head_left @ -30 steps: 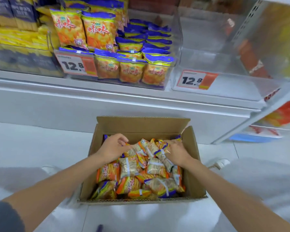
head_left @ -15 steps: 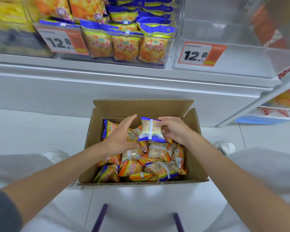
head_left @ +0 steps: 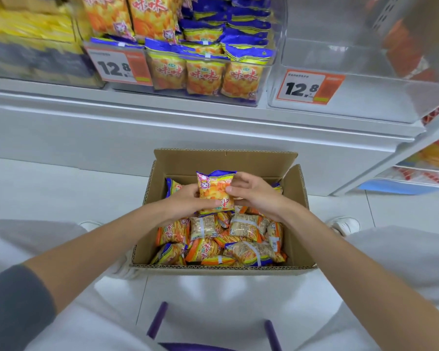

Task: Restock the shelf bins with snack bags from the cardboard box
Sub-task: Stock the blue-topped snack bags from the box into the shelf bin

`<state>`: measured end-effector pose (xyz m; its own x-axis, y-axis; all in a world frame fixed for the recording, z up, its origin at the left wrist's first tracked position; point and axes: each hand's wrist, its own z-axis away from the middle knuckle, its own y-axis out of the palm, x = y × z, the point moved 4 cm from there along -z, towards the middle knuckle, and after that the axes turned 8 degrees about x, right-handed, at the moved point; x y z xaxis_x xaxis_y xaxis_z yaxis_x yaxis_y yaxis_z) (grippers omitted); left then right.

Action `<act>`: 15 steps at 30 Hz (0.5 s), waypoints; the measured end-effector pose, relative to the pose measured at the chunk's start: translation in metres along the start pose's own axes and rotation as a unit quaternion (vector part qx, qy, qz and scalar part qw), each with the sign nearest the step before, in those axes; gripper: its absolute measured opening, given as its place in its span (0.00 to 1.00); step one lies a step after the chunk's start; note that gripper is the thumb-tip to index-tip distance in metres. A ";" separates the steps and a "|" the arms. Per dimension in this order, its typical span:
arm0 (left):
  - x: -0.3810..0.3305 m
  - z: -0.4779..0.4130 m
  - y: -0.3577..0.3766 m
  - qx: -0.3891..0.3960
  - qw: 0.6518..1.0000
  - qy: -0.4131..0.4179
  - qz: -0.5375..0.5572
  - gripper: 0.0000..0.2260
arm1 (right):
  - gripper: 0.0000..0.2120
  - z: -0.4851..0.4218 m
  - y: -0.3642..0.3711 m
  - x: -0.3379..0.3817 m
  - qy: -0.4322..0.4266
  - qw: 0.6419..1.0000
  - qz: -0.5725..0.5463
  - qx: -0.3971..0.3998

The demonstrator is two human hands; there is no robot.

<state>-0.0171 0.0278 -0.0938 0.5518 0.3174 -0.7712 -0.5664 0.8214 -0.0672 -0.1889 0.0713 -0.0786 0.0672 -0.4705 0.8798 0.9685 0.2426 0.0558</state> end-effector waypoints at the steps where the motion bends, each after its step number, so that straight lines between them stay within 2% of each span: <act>1: 0.005 -0.003 -0.003 -0.009 1.000 -0.004 0.007 0.20 | 0.24 -0.002 -0.001 -0.007 0.022 1.000 -0.004 0.015; 3: 0.014 -0.008 -0.007 -0.036 0.999 -0.025 0.016 0.26 | 0.33 -0.005 -0.005 -0.027 0.088 0.992 0.071 0.052; 6: 0.026 -0.009 -0.010 -0.079 0.995 -0.054 -0.031 0.34 | 0.39 -0.006 -0.009 -0.072 0.199 0.928 0.292 0.116; 8: 0.034 -0.011 -0.012 -0.091 0.992 -0.059 -0.059 0.33 | 0.42 -0.004 -0.004 -0.102 0.249 0.905 0.305 0.163; 10: 0.042 -0.011 -0.014 -0.092 0.992 -0.062 -0.062 0.31 | 0.43 -0.003 0.006 -0.120 0.261 0.890 0.320 0.191; 12: 0.047 -0.009 -0.017 -0.094 0.992 -0.065 -0.060 0.30 | 0.39 -0.004 0.009 -0.125 0.248 0.873 0.379 0.181; 13: 0.049 -0.008 -0.018 -0.100 0.991 -0.069 -0.062 0.29 | 0.34 -0.005 0.008 -0.124 0.243 0.876 0.380 0.169; 15: 0.054 -0.008 -0.024 -0.126 0.987 -0.081 -0.064 0.28 | 0.21 -0.009 -0.002 -0.114 0.226 0.916 0.308 0.123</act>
<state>0.0218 0.0215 -0.1392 0.7080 0.3061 -0.6364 -0.6081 0.7225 -0.3290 -0.1961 0.1167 -0.1830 0.7284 -0.4701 0.4985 0.6345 0.7373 -0.2318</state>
